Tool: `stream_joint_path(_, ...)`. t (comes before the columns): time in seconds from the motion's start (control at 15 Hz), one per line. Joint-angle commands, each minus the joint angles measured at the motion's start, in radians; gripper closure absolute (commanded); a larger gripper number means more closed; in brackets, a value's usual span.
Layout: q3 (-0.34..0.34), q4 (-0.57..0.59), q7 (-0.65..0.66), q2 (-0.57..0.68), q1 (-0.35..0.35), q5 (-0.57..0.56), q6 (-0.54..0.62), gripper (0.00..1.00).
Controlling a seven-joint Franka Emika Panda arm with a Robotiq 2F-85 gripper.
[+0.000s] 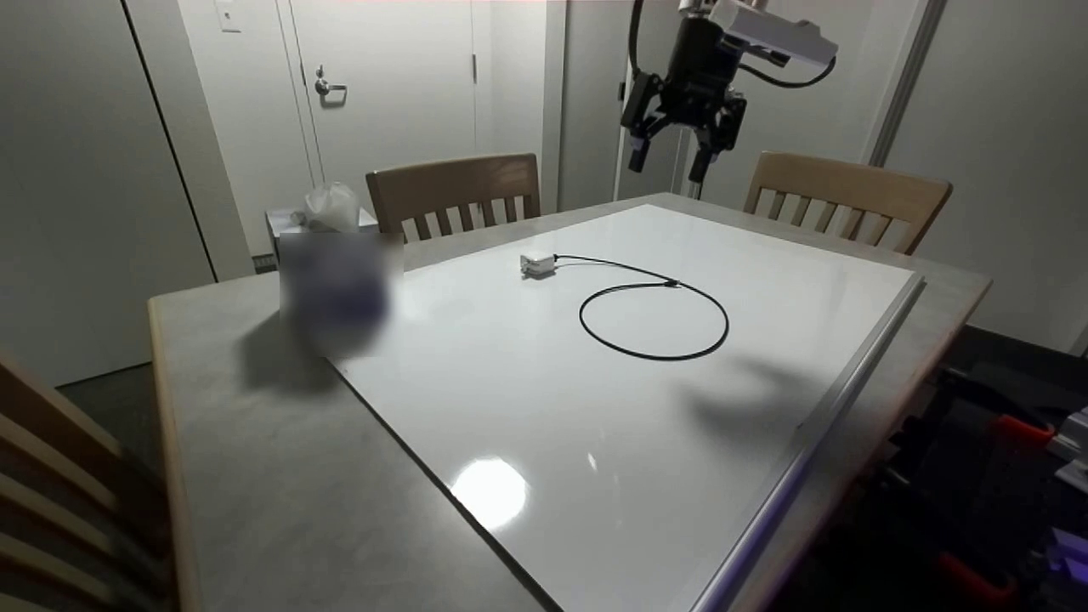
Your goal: Unwind the charger cable and stretch it along the board
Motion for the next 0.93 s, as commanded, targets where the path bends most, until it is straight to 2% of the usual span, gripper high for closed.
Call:
stream_joint_path(0.0, 0.005, 0.019, -0.010, 0.022, -0.006, 0.008, -0.003, 0.00)
stream_joint_path(0.13, 0.006, 0.038, -0.015, 0.044, -0.006, 0.012, -0.005, 0.00)
stream_joint_path(0.67, -0.006, 0.095, 0.559, 0.088, 0.025, -0.248, -0.027, 0.00)
stream_joint_path(0.87, -0.008, 0.152, 0.700, 0.126, 0.037, -0.336, -0.029, 0.00)
